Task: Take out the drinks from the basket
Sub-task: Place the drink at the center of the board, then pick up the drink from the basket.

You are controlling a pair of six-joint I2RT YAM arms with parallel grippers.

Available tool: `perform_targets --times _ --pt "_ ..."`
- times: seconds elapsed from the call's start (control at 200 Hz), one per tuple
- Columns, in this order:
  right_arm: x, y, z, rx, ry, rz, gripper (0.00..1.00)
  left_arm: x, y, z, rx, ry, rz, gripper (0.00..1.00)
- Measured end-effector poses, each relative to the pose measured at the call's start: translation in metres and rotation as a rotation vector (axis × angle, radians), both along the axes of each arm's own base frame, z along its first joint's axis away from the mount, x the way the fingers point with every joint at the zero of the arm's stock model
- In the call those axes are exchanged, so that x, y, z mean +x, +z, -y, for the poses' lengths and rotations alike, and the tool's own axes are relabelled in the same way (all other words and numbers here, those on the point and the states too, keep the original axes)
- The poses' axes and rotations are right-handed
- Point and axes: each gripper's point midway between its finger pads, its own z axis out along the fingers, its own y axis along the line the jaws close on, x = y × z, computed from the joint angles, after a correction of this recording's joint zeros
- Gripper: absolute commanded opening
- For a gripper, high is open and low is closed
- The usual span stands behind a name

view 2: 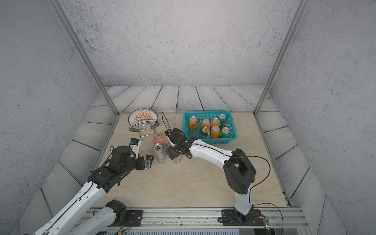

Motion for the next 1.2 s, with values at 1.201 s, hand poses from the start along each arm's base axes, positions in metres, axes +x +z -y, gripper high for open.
perform_targets --times 1.201 --pt "0.129 0.06 0.174 -0.068 -0.332 0.019 0.93 0.012 0.029 0.002 0.034 -0.019 0.055 0.99"
